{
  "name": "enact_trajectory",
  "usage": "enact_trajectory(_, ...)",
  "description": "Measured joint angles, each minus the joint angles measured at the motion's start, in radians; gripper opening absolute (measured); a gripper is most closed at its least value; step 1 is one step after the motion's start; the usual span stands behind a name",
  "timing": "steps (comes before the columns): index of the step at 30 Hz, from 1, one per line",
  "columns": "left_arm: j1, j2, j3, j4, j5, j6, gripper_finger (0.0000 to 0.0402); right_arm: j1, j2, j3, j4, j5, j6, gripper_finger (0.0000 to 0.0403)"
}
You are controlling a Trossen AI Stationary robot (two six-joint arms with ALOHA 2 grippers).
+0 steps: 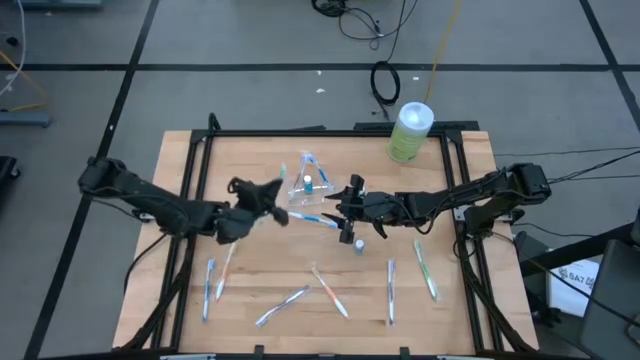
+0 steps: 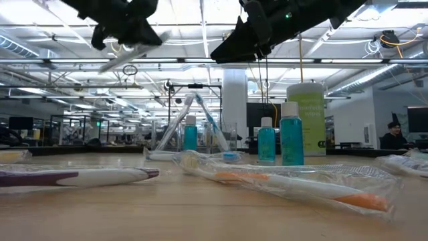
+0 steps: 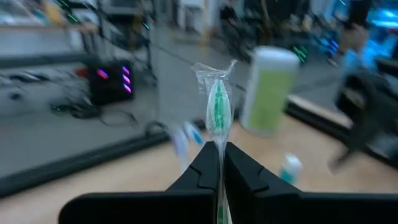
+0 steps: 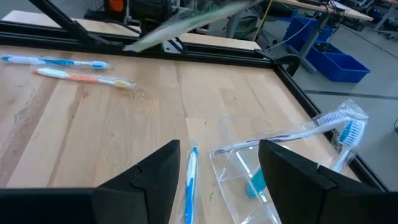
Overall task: Pick & Place toothbrushing station
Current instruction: Put the left green toothbrush into the transparent organizer
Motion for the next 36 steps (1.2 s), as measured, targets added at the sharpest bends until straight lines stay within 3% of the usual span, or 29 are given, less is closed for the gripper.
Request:
enact_trajectory(3, 0.056, 0.035, 0.000, 0.161, -0.015, 0.140, 0.0010, 0.000, 0.000, 0.000, 0.000, 0.000, 0.001, 0.0210)
enact_trajectory(6, 0.125, 0.093, 0.000, 0.275, 0.039, 0.211, 0.0008, 0.000, 0.000, 0.000, 0.000, 0.000, 0.001, 0.0210)
enact_trajectory(10, 0.227, 0.195, 0.000, 0.400, 0.111, 0.263, 0.0006, 0.000, 0.000, 0.000, 0.000, 0.000, 0.001, 0.0210)
enact_trajectory(18, 0.374, 0.389, 0.000, 0.639, 0.158, 0.300, 0.0005, 0.000, 0.000, 0.000, -0.008, 0.000, -0.005, 0.0210)
enact_trajectory(27, 0.409, 0.572, 0.000, 0.942, 0.198, 0.416, 0.0008, 0.000, 0.000, 0.000, -0.009, 0.000, -0.008, 0.0210)
enact_trajectory(36, 0.379, 0.669, 0.000, 0.932, 0.116, 0.427, 0.0008, 0.000, 0.000, 0.000, -0.045, 0.000, -0.004, 0.0210)
